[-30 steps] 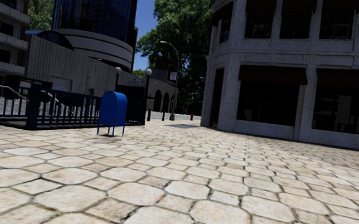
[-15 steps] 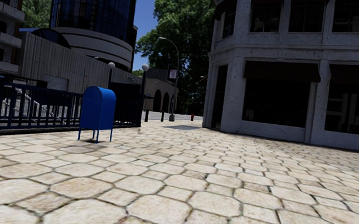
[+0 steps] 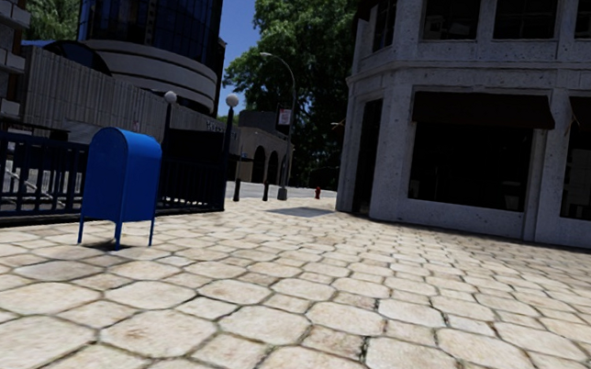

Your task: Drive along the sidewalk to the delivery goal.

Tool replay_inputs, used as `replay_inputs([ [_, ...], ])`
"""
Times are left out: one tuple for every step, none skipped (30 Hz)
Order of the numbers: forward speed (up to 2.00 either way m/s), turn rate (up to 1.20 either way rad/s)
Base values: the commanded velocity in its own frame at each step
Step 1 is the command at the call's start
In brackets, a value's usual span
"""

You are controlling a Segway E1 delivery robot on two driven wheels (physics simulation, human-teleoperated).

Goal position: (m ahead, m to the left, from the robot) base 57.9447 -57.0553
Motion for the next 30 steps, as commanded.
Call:
replay_inputs([
  [2.0,0.0],
  [2.0,0.0],
  [2.0,0.0],
  [2.0,0.0],
  [2.0,0.0],
  [2.0,0.0],
  [2.0,0.0],
  [2.0,0.0],
  [2.0,0.0],
  [2.0,0.0],
  [2.0,0.0],
  [2.0,0.0],
  [2.0,0.0],
  [2.0,0.0],
  [2.0,0.0],
  [2.0,0.0],
  [2.0,0.0],
  [2.0,0.0],
  [2.0,0.0],
  [2.0,0.0],
  [2.0,0.0],
  [2.0,0.0],
  [2.0,0.0],
  [2.0,0.0],
  [2.0,0.0],
  [2.0,0.0],
  [2.0,0.0],
  [2.0,0.0],
  [2.0,0.0],
  [2.0,0.0],
])
